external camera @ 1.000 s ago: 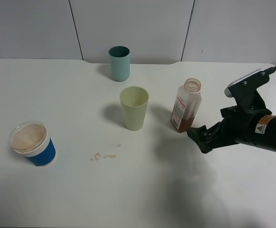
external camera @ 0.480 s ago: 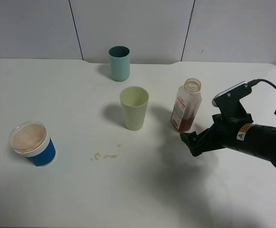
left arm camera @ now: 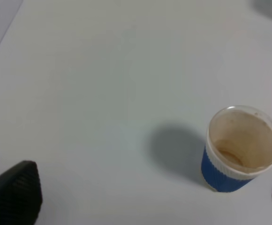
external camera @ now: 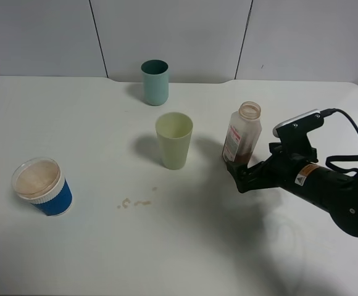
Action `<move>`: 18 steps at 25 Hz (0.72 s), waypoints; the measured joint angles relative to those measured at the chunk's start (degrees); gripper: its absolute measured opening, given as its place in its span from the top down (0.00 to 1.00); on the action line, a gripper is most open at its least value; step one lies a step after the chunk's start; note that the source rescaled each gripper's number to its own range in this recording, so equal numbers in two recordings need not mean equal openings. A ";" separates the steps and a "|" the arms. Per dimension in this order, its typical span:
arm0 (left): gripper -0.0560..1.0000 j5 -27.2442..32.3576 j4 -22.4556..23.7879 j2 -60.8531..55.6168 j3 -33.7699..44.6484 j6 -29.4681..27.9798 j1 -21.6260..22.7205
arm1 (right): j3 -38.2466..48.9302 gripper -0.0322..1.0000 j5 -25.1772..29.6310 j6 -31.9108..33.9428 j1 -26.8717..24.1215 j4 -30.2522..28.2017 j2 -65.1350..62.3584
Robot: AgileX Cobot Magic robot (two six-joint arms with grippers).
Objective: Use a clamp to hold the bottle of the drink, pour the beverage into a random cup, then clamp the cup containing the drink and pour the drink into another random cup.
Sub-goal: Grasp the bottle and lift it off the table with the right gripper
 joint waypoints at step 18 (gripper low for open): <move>0.00 0.00 0.00 0.00 0.00 0.00 0.00 | -8.99 0.01 -7.50 3.21 0.00 -3.48 9.77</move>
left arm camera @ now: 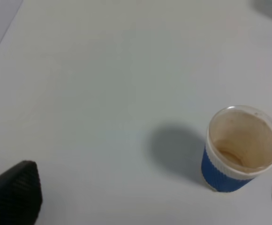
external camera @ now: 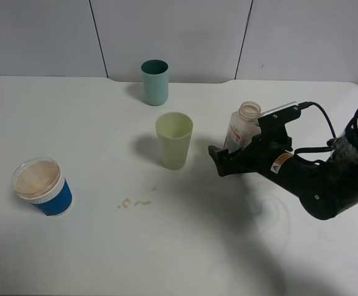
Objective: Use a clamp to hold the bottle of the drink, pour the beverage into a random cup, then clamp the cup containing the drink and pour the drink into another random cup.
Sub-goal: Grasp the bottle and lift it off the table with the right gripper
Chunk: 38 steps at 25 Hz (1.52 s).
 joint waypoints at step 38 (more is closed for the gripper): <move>0.00 0.00 0.00 0.00 0.00 0.00 0.00 | -0.12 0.97 8.92 -8.51 0.00 3.83 -9.98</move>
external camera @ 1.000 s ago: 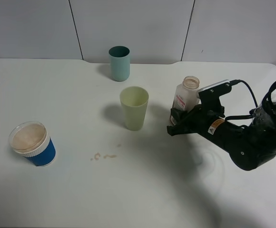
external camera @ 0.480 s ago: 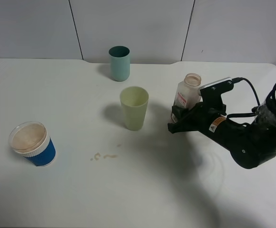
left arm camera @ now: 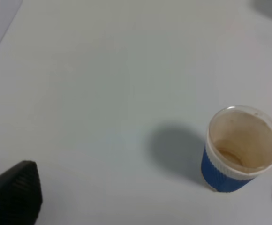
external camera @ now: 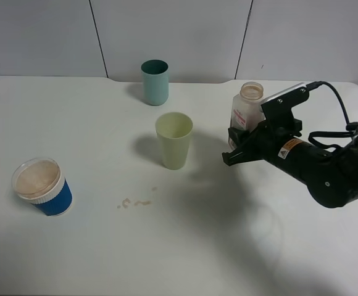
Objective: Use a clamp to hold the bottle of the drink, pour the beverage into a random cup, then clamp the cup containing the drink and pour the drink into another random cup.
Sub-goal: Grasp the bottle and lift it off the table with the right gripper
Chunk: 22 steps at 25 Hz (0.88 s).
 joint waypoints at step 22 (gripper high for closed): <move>0.00 0.00 0.00 0.00 0.00 0.00 0.00 | 0.17 0.97 10.64 -10.27 0.00 7.29 -13.06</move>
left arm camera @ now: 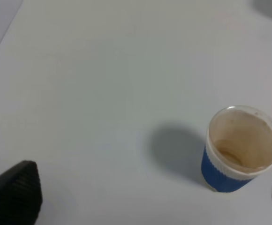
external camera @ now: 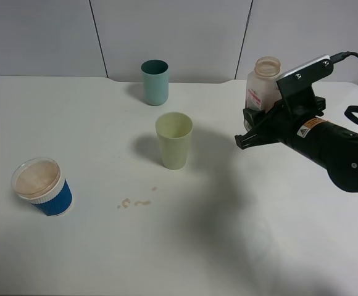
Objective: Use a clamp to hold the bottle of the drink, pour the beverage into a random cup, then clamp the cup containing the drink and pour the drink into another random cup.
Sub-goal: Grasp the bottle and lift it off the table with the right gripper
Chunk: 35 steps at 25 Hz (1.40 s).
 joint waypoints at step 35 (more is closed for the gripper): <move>0.00 0.00 0.00 0.00 0.00 0.00 0.00 | -16.35 0.97 19.86 -6.71 0.00 2.58 -0.30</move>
